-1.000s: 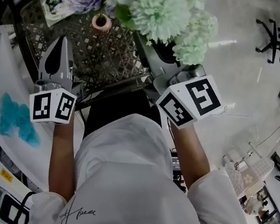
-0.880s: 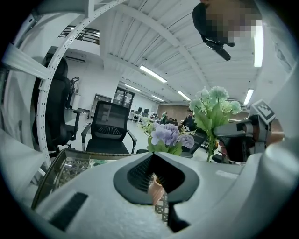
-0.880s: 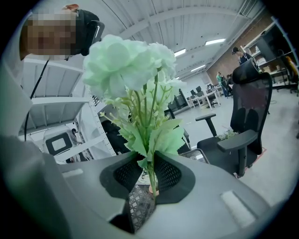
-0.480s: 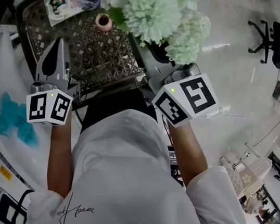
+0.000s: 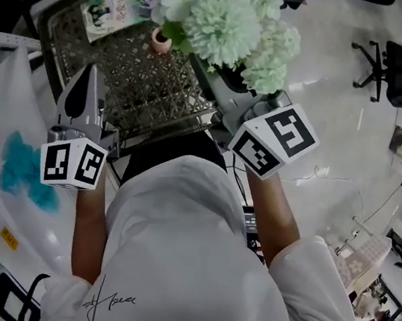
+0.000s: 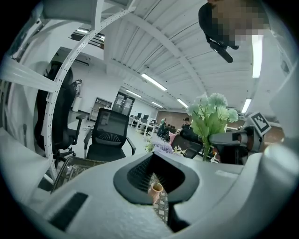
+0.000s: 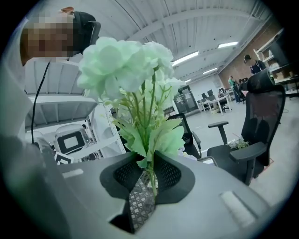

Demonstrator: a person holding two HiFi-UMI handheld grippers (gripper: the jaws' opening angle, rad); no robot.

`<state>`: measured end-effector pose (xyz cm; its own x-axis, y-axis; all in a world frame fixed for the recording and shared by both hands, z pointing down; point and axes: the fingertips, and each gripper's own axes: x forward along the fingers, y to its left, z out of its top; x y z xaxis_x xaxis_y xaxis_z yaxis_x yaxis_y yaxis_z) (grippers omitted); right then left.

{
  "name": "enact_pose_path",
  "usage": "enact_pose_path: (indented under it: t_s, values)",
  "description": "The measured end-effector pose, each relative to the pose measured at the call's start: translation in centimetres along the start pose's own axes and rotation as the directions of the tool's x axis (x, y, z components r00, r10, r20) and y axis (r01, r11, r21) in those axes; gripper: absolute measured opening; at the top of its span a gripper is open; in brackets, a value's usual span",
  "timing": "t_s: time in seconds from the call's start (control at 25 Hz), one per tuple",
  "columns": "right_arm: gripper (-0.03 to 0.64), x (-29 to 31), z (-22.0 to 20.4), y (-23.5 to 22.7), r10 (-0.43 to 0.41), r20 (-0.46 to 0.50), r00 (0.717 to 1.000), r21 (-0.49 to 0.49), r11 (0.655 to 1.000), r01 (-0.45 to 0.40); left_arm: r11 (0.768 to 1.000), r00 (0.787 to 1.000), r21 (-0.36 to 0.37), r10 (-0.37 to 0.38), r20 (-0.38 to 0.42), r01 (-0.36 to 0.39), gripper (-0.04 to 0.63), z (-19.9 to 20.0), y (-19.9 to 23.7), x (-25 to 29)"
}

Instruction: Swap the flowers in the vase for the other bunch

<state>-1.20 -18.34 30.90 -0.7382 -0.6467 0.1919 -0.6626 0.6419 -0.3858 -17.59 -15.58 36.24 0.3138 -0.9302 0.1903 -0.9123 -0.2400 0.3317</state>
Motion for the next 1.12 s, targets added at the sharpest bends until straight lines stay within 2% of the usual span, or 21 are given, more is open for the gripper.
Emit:
enact_pose_path:
  t_s: [0.44,0.68,1.12]
  values:
    - [0.069,-2.1,-0.9,4.2,0.030,-0.011,1.000,-0.025,0.999,-0.030,0.999,0.999,0.011,-0.035,0.039,0.035,-0.002,2.4,-1.7,-4.2]
    - [0.066,-3.3,-1.8,7.4,0.046,0.026,0.999,-0.021,0.999,-0.046,0.998,0.996,0.031,-0.050,0.078,0.047,-0.002,3.9,-1.9,-6.9]
    - [0.061,-5.1,-0.9,9.6,0.032,0.031,0.999,-0.045,0.999,-0.031,0.998,0.996,0.044,-0.056,0.069,0.053,-0.002,5.3,-3.5,-10.1]
